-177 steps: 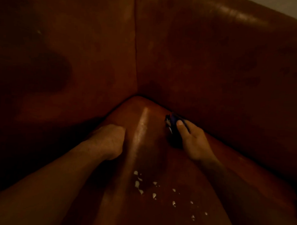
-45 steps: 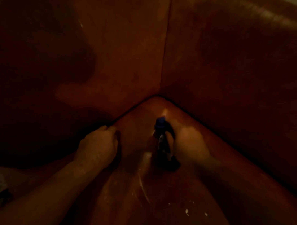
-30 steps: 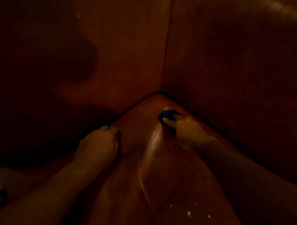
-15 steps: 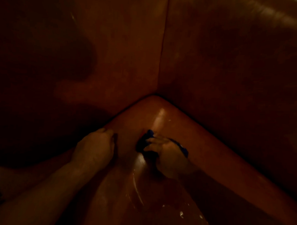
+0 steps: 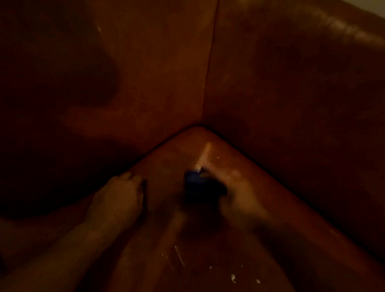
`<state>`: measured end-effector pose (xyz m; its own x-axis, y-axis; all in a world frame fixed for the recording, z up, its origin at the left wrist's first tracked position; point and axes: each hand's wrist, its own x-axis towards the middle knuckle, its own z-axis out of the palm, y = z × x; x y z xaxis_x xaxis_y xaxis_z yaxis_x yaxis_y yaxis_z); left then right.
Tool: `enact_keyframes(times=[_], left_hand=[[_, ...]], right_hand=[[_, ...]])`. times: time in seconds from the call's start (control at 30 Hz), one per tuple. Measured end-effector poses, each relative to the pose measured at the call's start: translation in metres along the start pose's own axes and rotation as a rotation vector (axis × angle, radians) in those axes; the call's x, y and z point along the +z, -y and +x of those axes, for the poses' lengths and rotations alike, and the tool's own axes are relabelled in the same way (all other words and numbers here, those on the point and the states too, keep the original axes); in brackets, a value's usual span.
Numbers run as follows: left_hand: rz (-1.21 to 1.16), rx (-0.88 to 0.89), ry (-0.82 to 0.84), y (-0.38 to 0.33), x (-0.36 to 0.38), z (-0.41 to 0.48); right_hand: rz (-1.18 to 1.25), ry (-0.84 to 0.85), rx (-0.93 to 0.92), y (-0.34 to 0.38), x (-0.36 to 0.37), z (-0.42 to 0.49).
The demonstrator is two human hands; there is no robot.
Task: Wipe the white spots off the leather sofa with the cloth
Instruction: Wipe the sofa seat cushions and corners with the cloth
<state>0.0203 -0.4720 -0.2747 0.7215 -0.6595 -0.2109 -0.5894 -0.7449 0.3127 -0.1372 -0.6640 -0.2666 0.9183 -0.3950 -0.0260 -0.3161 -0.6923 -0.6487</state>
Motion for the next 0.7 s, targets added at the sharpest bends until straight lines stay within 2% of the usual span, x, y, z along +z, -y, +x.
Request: enact_keyframes(times=[0.07, 0.1, 0.2, 0.4, 0.57, 0.6, 0.67, 0.7], left_hand=[[-0.004, -0.003, -0.012, 0.001, 0.001, 0.005], [-0.009, -0.003, -0.017, 0.002, 0.001, 0.008], [-0.019, -0.009, -0.023, 0.000, 0.003, 0.016], [-0.027, -0.005, -0.026, -0.001, 0.005, 0.020], [-0.004, -0.091, -0.035, 0.001, 0.001, 0.014], [-0.004, -0.127, -0.022, 0.001, 0.000, 0.011], [0.009, -0.197, 0.008, 0.002, -0.004, 0.002], [0.016, -0.229, 0.020, 0.003, -0.006, -0.002]], right_hand=[[-0.176, -0.079, 0.148, -0.021, -0.022, 0.030], [-0.207, -0.125, 0.162, -0.028, -0.032, 0.043], [-0.214, -0.132, 0.234, -0.038, -0.038, 0.075], [-0.153, -0.103, 0.389, -0.039, 0.002, 0.092], [-0.147, -0.023, 0.150, -0.016, 0.020, 0.063], [-0.150, 0.066, 0.148, -0.010, 0.026, 0.064], [-0.280, 0.485, 0.207, 0.007, 0.035, 0.074], [-0.345, 0.620, 0.226, 0.014, 0.039, 0.078]])
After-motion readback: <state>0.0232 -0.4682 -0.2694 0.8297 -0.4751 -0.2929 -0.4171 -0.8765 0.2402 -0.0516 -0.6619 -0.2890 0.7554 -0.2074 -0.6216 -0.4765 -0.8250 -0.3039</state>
